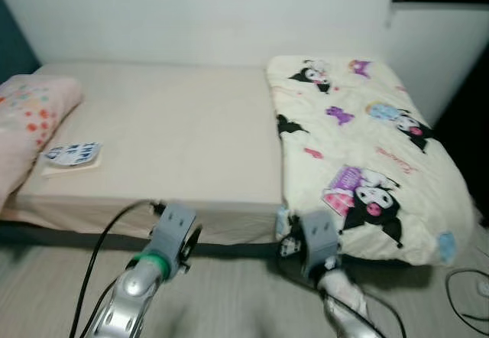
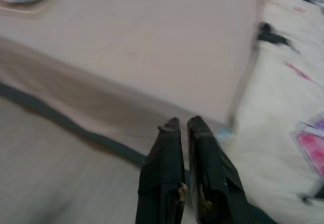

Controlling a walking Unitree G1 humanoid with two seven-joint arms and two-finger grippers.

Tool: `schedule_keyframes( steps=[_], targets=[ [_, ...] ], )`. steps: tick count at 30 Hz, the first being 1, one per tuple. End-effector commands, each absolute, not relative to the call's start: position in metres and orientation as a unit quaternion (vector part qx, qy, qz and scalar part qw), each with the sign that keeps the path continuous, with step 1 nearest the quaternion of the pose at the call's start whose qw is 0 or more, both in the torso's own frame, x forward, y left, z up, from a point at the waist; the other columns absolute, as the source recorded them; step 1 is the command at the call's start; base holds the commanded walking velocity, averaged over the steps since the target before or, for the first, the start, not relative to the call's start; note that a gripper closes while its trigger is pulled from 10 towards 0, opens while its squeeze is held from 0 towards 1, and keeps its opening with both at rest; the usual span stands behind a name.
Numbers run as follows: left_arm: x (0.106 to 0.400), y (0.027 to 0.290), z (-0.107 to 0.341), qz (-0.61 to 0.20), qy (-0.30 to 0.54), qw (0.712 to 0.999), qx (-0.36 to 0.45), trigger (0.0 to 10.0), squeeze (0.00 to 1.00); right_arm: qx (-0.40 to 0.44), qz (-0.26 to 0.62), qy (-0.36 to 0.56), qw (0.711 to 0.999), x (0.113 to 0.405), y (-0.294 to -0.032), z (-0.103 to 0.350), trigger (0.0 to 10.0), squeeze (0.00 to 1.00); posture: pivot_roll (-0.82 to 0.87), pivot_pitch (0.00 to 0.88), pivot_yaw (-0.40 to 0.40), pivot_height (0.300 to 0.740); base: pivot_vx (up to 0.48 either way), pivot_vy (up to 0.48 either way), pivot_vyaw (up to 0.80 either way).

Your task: Clean up the room

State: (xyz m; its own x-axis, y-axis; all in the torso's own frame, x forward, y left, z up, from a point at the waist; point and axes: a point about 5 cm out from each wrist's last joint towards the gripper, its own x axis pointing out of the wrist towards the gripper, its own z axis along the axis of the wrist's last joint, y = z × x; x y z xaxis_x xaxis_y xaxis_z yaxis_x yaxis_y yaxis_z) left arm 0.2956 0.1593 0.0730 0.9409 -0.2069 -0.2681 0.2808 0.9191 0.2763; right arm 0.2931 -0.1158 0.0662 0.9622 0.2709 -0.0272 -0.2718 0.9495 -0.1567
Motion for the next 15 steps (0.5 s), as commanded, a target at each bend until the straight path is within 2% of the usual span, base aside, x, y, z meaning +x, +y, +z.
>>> schedule_keyframes(
  steps=[1,15],
  targets=[
    [0.295,0.155,0.073,-0.131,0.111,0.972,0.160,10.0,0.00,-0.080,0.147,-0.013,0.986,0.293,-0.110,0.072,10.0,0.00,-0.12,0.070,0.047,0.739,0.000,0.000,0.74],
    [0.304,0.147,0.079,-0.133,0.089,0.976,0.150,10.0,0.00,-0.082,0.138,-0.042,0.986,0.302,-0.114,0.082,10.0,0.00,-0.13,0.072,0.050,0.739,0.000,0.000,0.74]
  ],
)
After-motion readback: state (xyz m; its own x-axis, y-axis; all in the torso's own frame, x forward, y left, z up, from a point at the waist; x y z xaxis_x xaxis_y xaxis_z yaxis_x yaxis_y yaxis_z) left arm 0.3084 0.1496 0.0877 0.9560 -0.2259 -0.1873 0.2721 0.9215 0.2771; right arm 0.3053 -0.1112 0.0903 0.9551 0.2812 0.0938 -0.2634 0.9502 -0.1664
